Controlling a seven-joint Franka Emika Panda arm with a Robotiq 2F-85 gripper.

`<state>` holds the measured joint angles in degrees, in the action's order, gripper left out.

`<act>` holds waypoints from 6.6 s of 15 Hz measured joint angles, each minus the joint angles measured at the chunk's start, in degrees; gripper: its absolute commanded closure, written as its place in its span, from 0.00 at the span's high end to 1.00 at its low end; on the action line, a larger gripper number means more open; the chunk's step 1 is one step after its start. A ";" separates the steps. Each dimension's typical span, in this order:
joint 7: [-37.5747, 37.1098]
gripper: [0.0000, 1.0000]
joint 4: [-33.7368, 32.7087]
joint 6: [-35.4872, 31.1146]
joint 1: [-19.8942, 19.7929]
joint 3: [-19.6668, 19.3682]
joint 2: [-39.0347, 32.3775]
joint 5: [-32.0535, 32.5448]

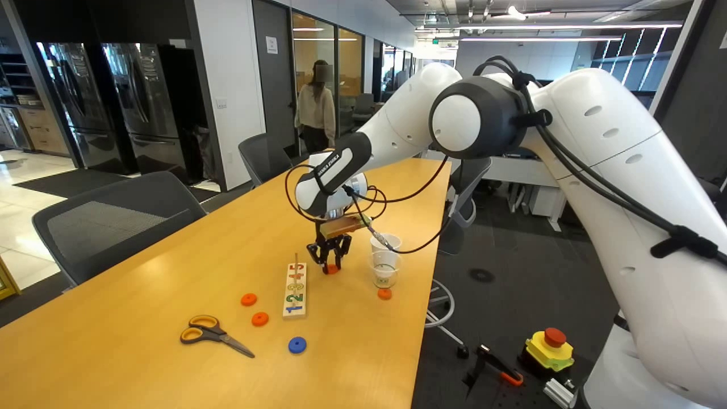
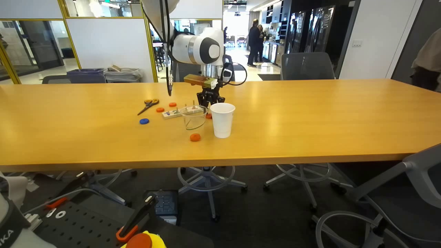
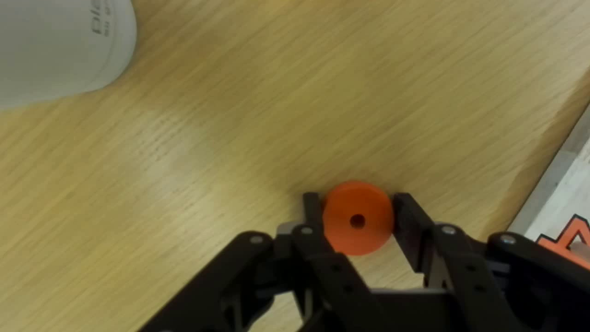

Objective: Put the orange rings on the clear cup

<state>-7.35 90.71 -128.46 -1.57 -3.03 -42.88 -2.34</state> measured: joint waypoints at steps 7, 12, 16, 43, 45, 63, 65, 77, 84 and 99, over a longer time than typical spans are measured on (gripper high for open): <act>-2.90 0.23 -0.61 3.31 0.04 -1.12 1.34 0.00; -4.28 0.23 1.52 7.15 -0.54 -1.98 9.72 -0.11; -5.50 0.23 8.61 10.78 -0.56 -2.34 20.06 -0.07; -13.28 1.00 31.31 10.27 -0.87 -2.34 32.74 -0.25; -13.65 1.00 31.44 8.97 -0.55 -2.04 33.18 -0.24; -12.82 1.00 28.40 -3.81 11.16 8.54 24.71 -0.15; -11.24 1.00 25.55 -4.35 11.46 8.55 21.89 -0.15; -6.54 1.00 9.93 -4.45 14.80 8.64 8.10 1.33; -6.32 1.00 4.31 -6.13 14.72 7.54 2.12 1.33; -6.11 1.00 1.97 -6.08 14.83 6.39 0.13 3.48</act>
<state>-13.46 92.69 -134.55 13.27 3.36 -42.74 1.14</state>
